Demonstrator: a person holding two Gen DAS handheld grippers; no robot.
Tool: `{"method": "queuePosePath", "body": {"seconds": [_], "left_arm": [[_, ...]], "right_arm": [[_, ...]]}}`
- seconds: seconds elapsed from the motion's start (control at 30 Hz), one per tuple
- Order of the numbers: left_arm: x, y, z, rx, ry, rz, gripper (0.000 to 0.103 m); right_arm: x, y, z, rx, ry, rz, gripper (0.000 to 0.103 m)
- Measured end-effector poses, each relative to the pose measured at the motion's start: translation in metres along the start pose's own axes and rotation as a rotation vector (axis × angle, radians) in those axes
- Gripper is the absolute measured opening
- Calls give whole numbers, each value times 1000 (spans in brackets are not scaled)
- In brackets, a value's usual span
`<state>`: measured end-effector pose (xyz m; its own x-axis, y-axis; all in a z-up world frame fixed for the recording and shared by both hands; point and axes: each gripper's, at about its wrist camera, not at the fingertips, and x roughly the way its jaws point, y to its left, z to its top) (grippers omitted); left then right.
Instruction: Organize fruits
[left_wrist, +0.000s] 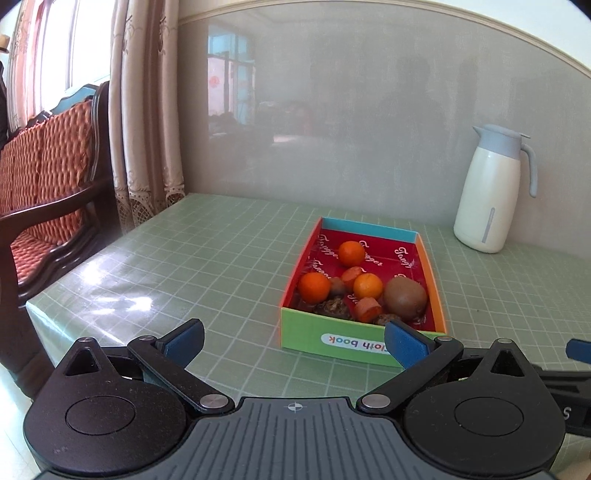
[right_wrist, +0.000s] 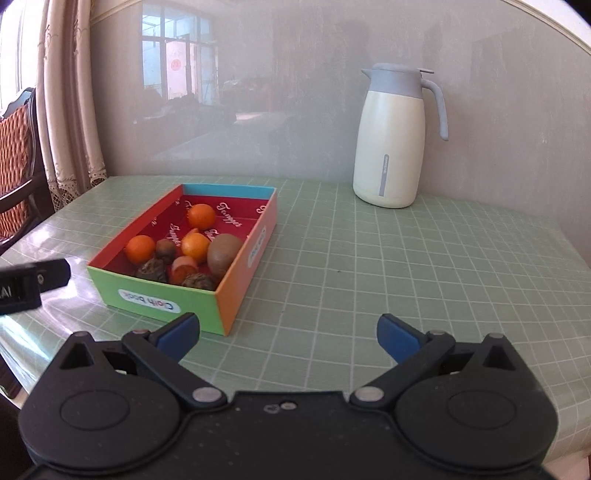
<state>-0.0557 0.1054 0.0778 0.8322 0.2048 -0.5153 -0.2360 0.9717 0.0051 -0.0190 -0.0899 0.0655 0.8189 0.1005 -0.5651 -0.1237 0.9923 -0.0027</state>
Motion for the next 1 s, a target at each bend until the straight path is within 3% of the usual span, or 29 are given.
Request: {"method": "queuePosePath", "body": {"seconds": [1.0], "left_arm": [[-8, -8, 0, 43, 5, -31, 103]], "right_arm": [[-11, 2, 6, 20, -21, -6, 103]]}}
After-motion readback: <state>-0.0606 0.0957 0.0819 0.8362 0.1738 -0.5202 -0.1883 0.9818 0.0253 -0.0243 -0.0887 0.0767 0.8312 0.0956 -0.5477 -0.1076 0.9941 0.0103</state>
